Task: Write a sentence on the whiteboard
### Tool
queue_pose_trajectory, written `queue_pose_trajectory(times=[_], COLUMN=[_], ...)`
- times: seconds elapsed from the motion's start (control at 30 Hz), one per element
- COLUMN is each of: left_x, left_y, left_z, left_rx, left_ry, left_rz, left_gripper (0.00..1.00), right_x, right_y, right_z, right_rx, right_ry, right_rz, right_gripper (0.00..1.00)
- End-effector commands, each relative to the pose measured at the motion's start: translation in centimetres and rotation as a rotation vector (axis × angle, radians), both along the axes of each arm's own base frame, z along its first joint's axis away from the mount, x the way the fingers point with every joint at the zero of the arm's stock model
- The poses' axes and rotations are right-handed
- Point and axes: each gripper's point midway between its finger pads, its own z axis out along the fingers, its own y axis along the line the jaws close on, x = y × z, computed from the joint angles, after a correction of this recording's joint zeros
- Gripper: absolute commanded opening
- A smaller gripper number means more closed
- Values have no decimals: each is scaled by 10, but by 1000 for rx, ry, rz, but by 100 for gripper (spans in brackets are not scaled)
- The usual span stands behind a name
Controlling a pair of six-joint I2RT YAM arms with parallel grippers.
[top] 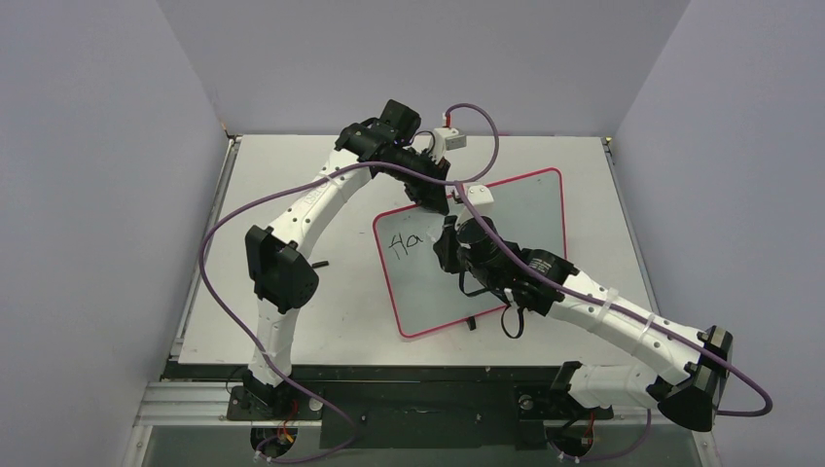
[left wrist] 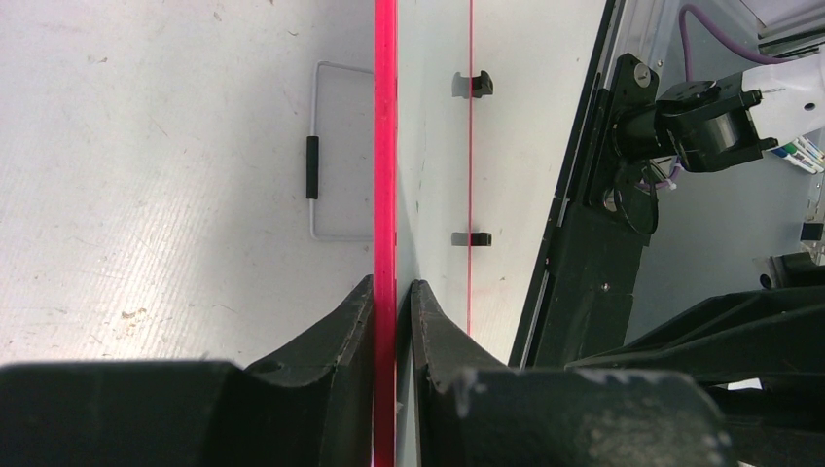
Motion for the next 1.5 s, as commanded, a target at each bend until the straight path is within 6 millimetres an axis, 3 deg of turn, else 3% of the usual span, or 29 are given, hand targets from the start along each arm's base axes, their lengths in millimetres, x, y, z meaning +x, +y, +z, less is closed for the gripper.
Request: queue_pose_trajectory(times=[0.0, 0.57, 1.27, 1.47], left_x=[-8, -8, -9, -9], left_y=[-2, -2, -4, -4], left_z=[42, 42, 41, 41], left_rx=[-68, -66, -68, -66], left_ry=[-125, -128, -128, -127], left_rz=[-36, -38, -41, -39], left_gripper=[0, 0, 0, 0], right_x=[14, 18, -11, -15], right_y=[1, 4, -15, -17], right_z=[21, -2, -46, -36], right_rx=[44, 2, -15, 5], right_ry=[-39, -8, 77, 65], right_rz=[-46, -49, -41, -32], right_gripper=[0, 0, 0, 0])
